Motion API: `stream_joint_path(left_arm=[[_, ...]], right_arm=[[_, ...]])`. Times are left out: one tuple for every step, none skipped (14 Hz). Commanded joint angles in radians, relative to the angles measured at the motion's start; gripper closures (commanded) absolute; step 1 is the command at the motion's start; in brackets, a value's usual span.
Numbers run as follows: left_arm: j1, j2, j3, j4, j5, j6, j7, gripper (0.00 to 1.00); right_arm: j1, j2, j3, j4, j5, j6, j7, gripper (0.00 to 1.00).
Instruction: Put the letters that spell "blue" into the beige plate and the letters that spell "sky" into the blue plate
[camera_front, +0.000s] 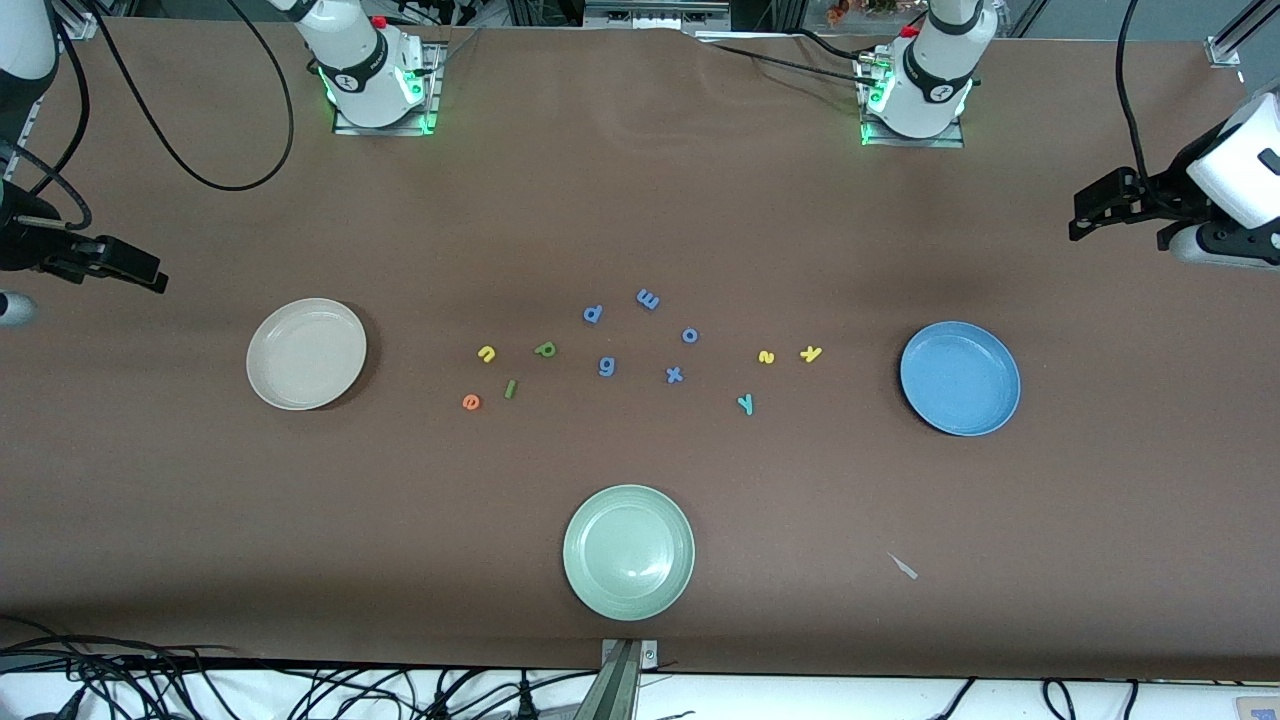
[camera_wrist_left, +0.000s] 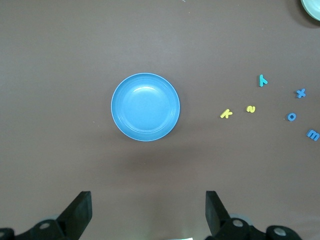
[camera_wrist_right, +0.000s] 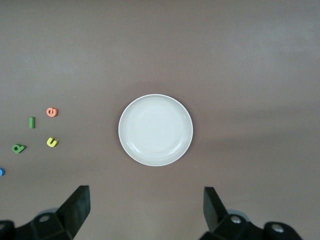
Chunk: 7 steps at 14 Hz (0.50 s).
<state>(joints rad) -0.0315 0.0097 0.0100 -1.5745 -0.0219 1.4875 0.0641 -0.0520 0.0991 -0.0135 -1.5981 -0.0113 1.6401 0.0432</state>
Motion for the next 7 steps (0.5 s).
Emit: stream_joint_path(left_arm=[[0.002, 0.007, 0.002, 0.028, -0.03, -0.024, -0.006, 0.0], [0.002, 0.007, 0.002, 0.027, -0.03, -0.024, -0.006, 0.0], [0.002, 0.007, 0.002, 0.027, -0.03, -0.024, -0.006, 0.0], [0.002, 0.007, 0.002, 0.028, -0.03, -0.024, -0.006, 0.0], [0.002, 0.007, 0.002, 0.028, -0.03, -0.024, -0.006, 0.0], [0.002, 0.007, 0.002, 0.028, -0.03, -0.024, -0.006, 0.0], [0.002, 0.007, 0.002, 0.027, -0.03, -0.024, -0.006, 0.0]], right_arm=[[-0.005, -0.001, 0.001, 0.003, 0.016, -0.019, -0.003, 0.0], [-0.005, -0.001, 0.001, 0.003, 0.016, -0.029, -0.005, 0.0], [-0.005, -0.001, 0.001, 0.003, 0.016, -0.029, -0.002, 0.0], [-0.005, -0.001, 0.001, 0.004, 0.016, -0.029, -0.002, 0.0], [-0.003, -0.001, 0.001, 0.004, 0.016, -0.029, 0.001, 0.0], [-0.003, -0.001, 0.001, 0.006, 0.016, -0.029, -0.002, 0.0], [-0.005, -0.001, 0.001, 0.006, 0.016, -0.029, -0.005, 0.0]])
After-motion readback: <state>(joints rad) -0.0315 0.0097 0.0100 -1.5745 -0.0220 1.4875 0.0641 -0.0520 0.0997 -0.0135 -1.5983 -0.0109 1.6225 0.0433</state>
